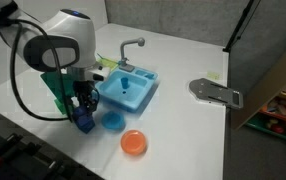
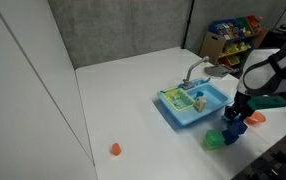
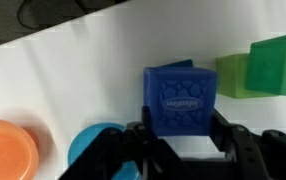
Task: Pick up the blue block from the sink and put it on the blue block on the table
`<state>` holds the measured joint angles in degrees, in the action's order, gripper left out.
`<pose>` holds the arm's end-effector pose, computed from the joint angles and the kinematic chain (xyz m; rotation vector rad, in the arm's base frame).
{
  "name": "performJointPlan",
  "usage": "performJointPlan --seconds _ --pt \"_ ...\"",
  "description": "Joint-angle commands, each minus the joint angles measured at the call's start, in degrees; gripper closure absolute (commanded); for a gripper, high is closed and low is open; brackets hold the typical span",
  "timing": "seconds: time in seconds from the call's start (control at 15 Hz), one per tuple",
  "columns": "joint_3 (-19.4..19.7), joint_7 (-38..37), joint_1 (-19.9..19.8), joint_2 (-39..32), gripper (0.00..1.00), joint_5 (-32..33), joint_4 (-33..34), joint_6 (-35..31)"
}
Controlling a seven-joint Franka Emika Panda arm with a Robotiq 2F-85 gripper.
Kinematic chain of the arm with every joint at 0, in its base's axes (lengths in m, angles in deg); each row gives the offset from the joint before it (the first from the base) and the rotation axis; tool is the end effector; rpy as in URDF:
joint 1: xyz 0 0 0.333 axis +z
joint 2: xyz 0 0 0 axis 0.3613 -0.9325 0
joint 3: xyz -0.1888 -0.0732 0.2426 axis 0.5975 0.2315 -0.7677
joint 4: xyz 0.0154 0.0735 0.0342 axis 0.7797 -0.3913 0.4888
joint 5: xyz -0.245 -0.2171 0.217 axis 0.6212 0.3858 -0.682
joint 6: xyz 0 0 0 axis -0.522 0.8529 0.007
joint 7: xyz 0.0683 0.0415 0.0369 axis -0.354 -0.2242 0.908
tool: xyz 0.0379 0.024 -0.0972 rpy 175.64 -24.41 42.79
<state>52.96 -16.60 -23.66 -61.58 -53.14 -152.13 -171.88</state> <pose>0.4375 -0.0505 0.1260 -3.0131 0.5753 0.3716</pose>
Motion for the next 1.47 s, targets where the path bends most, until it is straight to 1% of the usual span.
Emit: performJointPlan --seconds 0.0,0.73,0.8,0.87,0.93,1.0,1.07,1.4 --pt "0.2 -1.1 -0.3 1.5 0.69 0.3 -0.9 -0.4" --pt "0.4 -1.4 0.0 0.3 0.69 1.0 0.8 0.7" --pt "0.4 -1.3 -0.1 0.3 0.2 1.0 0.8 0.7" --pt "0.4 -1.2 -0.1 0.3 0.17 1.0 0.9 0.7" --pt "0.4 -1.1 -0.1 0.3 0.11 1.1 0.9 0.8" --pt "0.4 -1.1 -0.1 0.4 0.02 1.1 0.8 0.8" --pt "0.3 -1.0 -0.2 0.5 0.0 1.0 0.8 0.8" --pt "0.5 -0.2 -0.6 2.8 0.0 1.0 -0.8 1.0"
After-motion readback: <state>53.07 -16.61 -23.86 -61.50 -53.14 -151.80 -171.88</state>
